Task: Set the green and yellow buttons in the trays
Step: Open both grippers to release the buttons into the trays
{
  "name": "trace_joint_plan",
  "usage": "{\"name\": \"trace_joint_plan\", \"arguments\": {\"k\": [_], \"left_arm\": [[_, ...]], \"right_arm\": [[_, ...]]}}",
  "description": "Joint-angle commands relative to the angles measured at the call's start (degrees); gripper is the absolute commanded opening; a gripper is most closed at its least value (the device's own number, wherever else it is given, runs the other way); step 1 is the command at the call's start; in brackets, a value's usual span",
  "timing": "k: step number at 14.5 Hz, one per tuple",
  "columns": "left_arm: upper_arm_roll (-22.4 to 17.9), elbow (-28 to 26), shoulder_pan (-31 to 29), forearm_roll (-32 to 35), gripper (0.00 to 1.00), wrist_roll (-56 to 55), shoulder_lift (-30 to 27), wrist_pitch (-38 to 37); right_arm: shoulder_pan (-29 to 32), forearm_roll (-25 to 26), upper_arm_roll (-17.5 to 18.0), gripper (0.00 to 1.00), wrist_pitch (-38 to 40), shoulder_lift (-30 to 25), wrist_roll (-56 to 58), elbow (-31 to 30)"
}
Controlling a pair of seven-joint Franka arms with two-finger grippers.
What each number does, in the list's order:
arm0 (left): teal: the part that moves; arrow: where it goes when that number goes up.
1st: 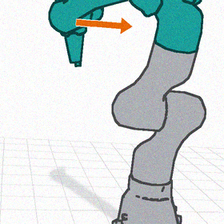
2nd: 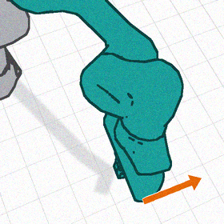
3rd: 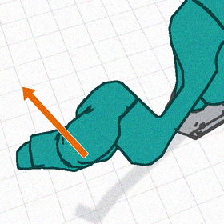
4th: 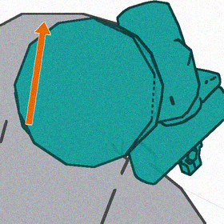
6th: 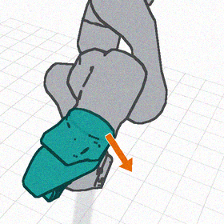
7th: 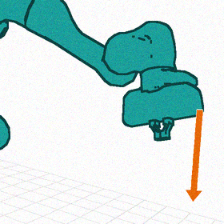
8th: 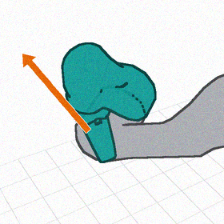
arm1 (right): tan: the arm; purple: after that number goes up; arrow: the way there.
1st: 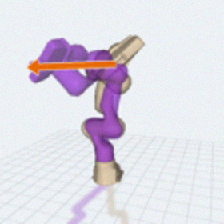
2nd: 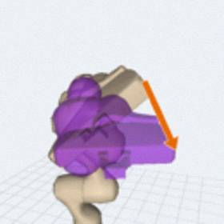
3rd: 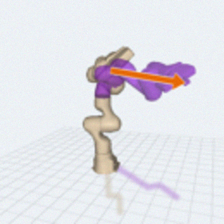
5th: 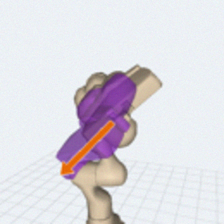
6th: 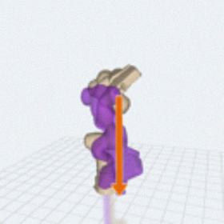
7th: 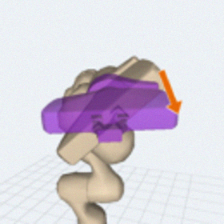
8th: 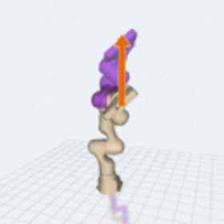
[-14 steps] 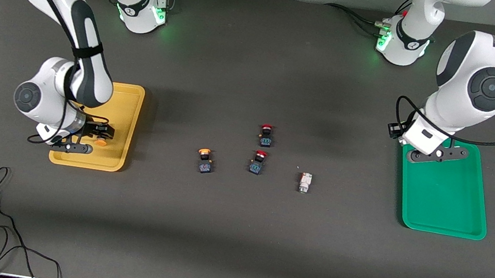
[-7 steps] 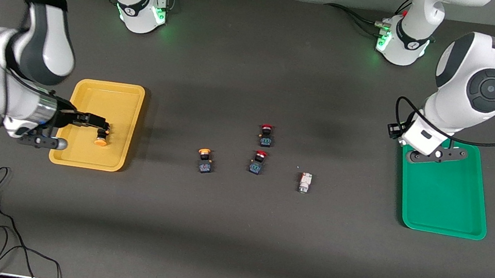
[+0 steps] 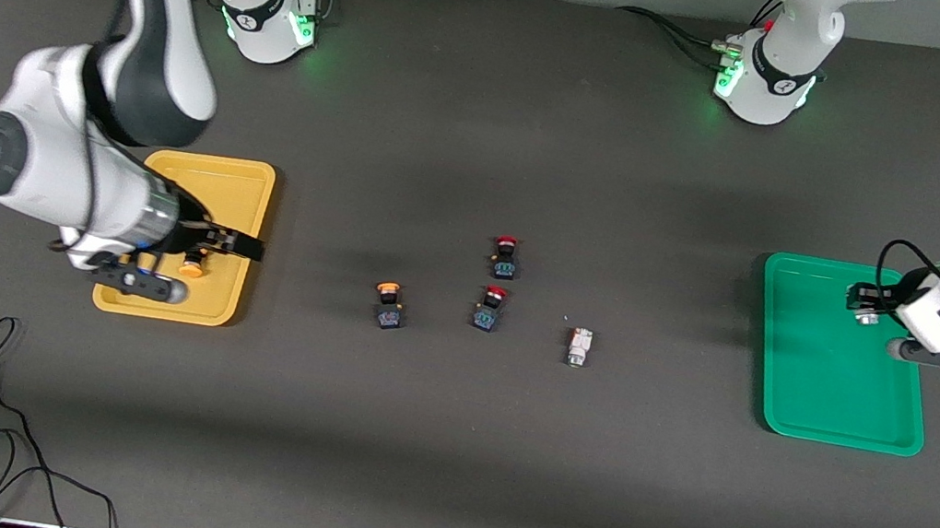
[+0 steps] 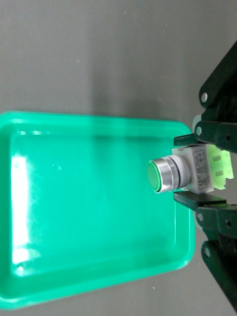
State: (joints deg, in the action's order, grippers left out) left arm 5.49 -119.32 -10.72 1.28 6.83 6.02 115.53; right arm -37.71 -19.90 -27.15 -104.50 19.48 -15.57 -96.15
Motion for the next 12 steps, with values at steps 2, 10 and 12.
{"name": "trace_joint_plan", "arguments": {"k": [2,10,12], "left_arm": [[-0.2,0.3,0.8,-0.3,0.0,-0.2,1.4,1.2],[-0.4,0.4,-1.2,2.5,0.0,1.3,14.7,15.5],[-0.4,0.6,-2.0,2.6,0.0,1.4,16.3,16.6]], "right_arm": [[-4.7,-3.1,-0.7,1.0,-2.9,6.7,-4.8,3.9],[-12.9,-10.1,-0.5,1.0,-21.3,20.7,-9.3,3.9],[-14.4,-10.4,-0.2,1.0,-25.6,23.7,-9.4,3.9]]}}
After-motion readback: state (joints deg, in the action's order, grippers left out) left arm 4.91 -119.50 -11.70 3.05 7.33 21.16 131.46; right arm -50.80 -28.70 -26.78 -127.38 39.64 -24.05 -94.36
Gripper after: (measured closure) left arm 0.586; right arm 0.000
